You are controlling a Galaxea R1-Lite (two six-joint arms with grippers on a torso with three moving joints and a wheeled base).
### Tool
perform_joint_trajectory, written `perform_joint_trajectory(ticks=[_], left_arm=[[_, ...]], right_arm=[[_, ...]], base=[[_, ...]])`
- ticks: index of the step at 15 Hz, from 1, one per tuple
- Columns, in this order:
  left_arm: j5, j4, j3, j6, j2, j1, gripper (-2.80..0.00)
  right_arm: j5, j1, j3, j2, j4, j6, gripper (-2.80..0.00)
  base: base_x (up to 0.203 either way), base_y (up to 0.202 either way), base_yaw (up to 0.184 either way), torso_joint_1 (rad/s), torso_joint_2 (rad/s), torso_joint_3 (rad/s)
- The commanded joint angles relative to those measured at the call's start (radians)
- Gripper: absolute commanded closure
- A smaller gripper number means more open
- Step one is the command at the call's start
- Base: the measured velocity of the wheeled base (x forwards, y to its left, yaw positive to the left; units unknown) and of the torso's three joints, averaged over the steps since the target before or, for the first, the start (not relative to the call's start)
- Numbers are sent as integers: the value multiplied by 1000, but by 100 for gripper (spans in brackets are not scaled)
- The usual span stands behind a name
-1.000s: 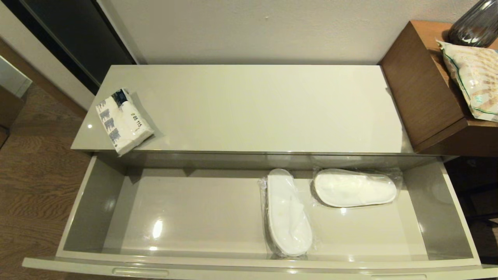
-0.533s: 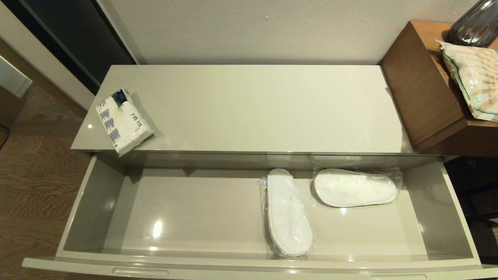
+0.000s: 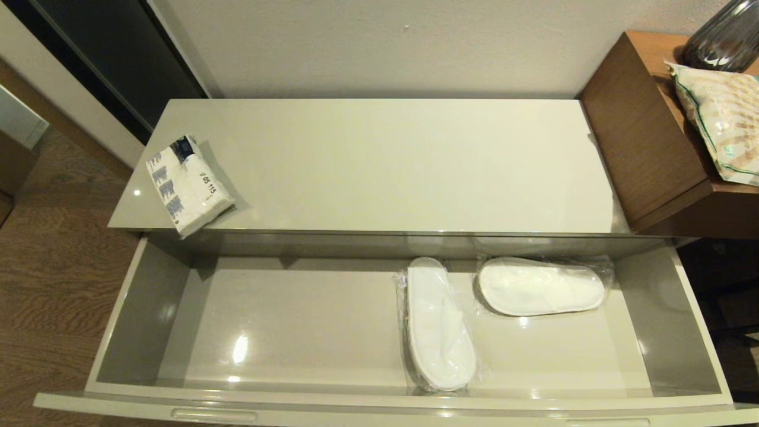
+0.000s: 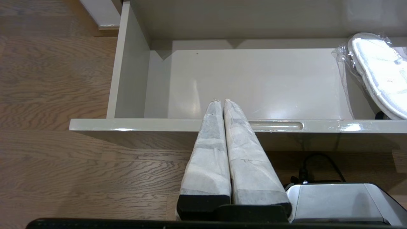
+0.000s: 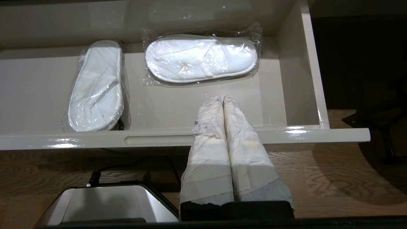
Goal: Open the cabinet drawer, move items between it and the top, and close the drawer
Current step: Take out the disposable slippers from the drawer
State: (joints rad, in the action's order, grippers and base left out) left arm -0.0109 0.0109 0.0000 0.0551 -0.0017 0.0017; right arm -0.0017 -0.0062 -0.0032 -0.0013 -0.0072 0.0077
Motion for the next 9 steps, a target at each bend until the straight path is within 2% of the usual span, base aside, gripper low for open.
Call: perform_joint_trajectory(ticks=[1, 9], left_arm=[[0, 0, 0, 0, 2, 0, 0], [0, 0, 0, 0, 2, 0, 0]], right_arm=[[0, 0, 0, 0, 0, 0, 0], [0, 0, 2, 0, 1, -2, 0]], base=[[0, 0, 0, 0, 0, 0], [0, 0, 0, 0, 0, 0]])
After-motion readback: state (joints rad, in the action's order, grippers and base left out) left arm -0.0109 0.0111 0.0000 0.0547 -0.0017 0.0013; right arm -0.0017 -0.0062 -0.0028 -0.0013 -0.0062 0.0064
